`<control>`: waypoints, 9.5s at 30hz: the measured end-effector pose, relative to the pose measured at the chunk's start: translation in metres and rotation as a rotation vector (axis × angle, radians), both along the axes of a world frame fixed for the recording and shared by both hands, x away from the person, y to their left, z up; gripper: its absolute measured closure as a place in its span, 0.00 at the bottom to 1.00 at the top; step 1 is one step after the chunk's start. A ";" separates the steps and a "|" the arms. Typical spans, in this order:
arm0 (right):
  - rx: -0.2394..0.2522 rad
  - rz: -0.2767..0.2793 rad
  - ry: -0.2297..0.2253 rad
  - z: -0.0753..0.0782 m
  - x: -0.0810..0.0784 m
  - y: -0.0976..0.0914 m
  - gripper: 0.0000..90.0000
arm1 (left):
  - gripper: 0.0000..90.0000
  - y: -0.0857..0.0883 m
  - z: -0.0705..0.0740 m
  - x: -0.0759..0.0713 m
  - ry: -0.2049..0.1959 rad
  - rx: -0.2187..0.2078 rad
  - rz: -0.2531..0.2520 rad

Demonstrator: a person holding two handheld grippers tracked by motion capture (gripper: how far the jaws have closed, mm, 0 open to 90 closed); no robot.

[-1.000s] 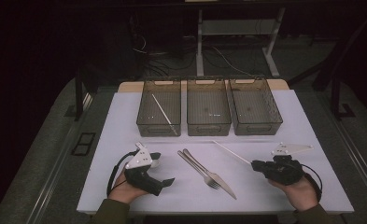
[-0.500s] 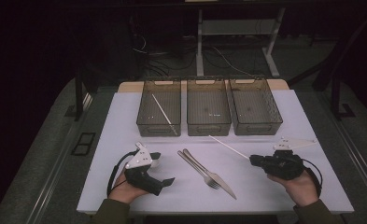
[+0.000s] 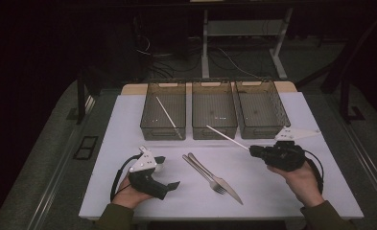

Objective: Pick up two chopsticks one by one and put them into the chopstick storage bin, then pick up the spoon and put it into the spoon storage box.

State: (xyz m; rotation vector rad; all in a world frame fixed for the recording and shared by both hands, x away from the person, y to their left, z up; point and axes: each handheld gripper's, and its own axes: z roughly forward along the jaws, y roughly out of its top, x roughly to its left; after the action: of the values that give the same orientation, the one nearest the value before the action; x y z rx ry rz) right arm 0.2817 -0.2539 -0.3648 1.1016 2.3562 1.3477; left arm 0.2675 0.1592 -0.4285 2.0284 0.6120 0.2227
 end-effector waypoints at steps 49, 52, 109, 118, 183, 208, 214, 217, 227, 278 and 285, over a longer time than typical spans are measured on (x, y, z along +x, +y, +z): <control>-0.126 -0.018 0.030 0.025 0.158 0.190 0.94 | 0.00 0.001 0.004 -0.001 -0.012 -0.034 -0.007; -0.136 -0.024 0.035 0.021 0.164 0.197 0.94 | 0.00 0.001 0.004 -0.002 -0.011 -0.040 -0.008; -0.095 0.090 0.065 0.025 0.172 0.215 0.41 | 0.00 0.001 0.004 0.000 -0.014 -0.045 -0.029; -0.066 0.125 0.025 0.027 0.149 0.178 0.38 | 0.00 0.001 0.005 0.000 -0.021 -0.042 -0.026; -0.019 -0.053 -0.018 -0.068 -0.031 -0.035 0.21 | 0.02 0.007 0.006 -0.001 -0.029 -0.006 0.022; -0.062 -0.042 -0.030 -0.070 -0.041 -0.034 0.21 | 0.99 0.049 0.007 0.055 0.006 0.105 0.223; -0.070 -0.041 -0.029 -0.071 -0.041 -0.034 0.21 | 0.99 0.055 -0.001 0.080 0.016 0.185 0.279; -0.068 -0.044 -0.027 -0.071 -0.040 -0.034 0.21 | 0.99 0.056 -0.007 0.090 0.026 0.207 0.299; -0.080 -0.043 -0.011 -0.072 -0.040 -0.034 0.22 | 0.99 0.062 -0.015 0.098 0.052 0.266 0.313; -0.090 -0.054 -0.010 -0.071 -0.041 -0.036 0.22 | 0.99 0.081 -0.009 0.063 0.117 0.328 0.294; -0.092 -0.052 -0.014 -0.071 -0.041 -0.035 0.22 | 0.90 0.081 0.000 0.060 0.085 0.224 0.294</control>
State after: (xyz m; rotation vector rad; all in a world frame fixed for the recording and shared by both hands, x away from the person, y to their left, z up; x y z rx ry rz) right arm 0.2409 -0.2890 -0.4354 1.1154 2.3377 1.2125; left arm 0.3272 0.2404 -0.4282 2.1637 0.9769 0.3956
